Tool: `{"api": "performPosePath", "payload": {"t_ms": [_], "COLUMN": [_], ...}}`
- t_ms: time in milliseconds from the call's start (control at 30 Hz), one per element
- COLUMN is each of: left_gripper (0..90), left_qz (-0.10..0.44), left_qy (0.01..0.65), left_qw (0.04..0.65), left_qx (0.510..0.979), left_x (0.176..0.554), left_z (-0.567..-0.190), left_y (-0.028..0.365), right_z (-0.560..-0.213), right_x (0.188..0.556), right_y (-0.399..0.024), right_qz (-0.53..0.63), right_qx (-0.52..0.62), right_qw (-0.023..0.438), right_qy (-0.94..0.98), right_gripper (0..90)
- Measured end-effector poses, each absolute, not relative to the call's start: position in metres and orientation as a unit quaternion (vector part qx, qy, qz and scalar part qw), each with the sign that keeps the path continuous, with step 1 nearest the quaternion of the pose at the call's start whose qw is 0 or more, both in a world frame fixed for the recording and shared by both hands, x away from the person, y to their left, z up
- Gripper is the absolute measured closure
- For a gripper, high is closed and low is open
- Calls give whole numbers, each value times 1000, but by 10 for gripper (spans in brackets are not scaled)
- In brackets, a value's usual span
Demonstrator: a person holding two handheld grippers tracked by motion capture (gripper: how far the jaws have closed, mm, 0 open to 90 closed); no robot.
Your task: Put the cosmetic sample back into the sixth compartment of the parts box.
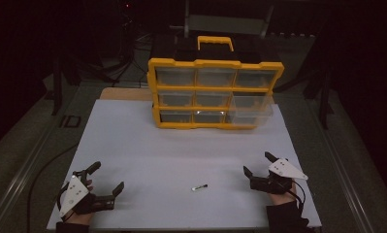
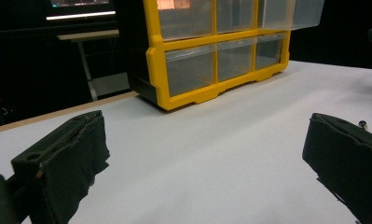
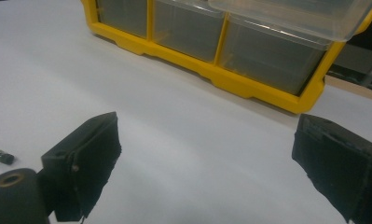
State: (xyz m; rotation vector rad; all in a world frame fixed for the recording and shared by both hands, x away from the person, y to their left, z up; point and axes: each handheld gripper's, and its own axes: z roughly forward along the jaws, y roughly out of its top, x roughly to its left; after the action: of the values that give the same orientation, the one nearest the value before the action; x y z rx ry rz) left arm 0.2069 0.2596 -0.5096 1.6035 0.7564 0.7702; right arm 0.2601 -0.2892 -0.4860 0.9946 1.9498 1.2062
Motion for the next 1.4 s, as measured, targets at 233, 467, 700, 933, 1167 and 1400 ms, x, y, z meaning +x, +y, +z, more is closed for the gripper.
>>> {"api": "performPosePath", "payload": {"t_ms": [233, 467, 700, 933, 1167, 1400], "left_gripper": [1, 1, 1, 1, 1, 0], "left_qz": [319, 315, 284, 251, 241, 233], "left_qy": [327, 325, 324, 317, 301, 275], "left_qw": [567, 565, 567, 574, 569, 569], "left_qx": [685, 690, 702, 712, 726, 740], "left_x": [208, 210, 215, 222, 230, 242], "left_z": [-510, -505, -498, -471, -451, -432], "left_y": [259, 256, 249, 245, 238, 225], "right_z": [-485, -485, -482, -483, -483, -482], "right_x": [259, 259, 258, 259, 259, 259], "right_y": [-289, -287, -285, -284, -283, -283], "right_qz": [462, 460, 462, 464, 465, 467], "right_qx": [378, 376, 371, 371, 372, 371], "right_qw": [314, 315, 319, 316, 312, 312], "right_qy": [738, 740, 739, 739, 740, 740], "right_gripper": [76, 76, 76, 76, 76, 76]}}
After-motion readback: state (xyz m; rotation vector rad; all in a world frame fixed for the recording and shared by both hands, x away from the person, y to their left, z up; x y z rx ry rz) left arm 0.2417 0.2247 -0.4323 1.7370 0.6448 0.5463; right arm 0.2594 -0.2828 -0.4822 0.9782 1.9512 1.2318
